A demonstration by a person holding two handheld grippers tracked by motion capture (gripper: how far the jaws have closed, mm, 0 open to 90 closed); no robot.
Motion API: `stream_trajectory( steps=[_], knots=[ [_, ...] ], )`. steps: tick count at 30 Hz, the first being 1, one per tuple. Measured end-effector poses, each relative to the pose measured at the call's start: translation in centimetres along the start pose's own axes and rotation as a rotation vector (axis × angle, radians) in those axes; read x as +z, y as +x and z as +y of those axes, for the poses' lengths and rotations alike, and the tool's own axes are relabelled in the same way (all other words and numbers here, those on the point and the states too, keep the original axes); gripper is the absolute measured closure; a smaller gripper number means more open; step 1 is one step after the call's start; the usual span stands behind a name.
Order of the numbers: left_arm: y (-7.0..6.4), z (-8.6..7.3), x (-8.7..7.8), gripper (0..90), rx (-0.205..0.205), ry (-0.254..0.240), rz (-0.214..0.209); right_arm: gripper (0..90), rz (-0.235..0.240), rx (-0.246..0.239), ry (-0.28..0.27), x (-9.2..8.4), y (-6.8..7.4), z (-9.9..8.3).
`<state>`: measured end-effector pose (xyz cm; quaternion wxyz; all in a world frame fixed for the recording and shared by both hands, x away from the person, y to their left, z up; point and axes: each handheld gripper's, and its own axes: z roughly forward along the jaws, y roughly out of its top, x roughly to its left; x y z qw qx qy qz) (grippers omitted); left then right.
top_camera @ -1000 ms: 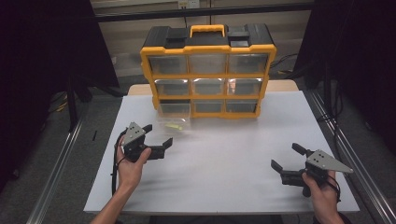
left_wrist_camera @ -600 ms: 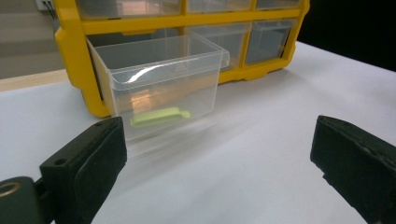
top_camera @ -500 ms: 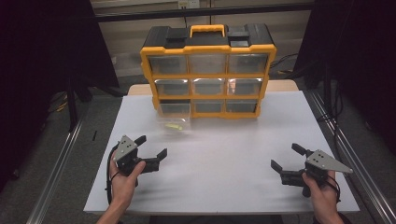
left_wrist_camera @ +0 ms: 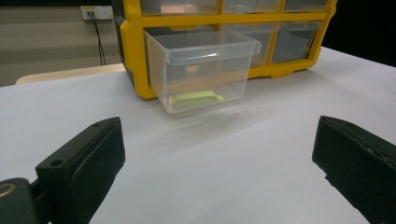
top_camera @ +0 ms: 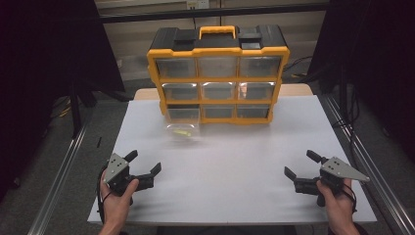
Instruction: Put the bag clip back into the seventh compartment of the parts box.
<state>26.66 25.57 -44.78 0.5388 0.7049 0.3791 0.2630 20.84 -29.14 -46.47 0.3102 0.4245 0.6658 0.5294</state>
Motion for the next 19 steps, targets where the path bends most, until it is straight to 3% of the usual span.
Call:
stream_trajectory(
  steps=[1, 9, 12, 19],
  knots=[
    [0.0, -0.08, -0.07, 2.7, 0.015, 0.001, 0.002, 1.1, 0.0, -0.001, 0.002, -0.03, -0.02, 0.0],
    [0.51, -0.74, -0.65, 2.8, -0.006, 0.016, 0.032, 1.1, -0.019, 0.014, 0.003, -0.27, -0.24, -0.11],
    [0.33, -0.62, 0.01, 2.8, -0.009, 0.025, -0.002, 1.1, -0.014, 0.012, 0.004, -0.25, -0.28, -0.11],
    [0.1, -0.43, 0.04, 2.8, 0.008, 0.015, -0.004, 1.1, -0.013, 0.009, 0.0, -0.17, -0.28, -0.11]
  ],
)
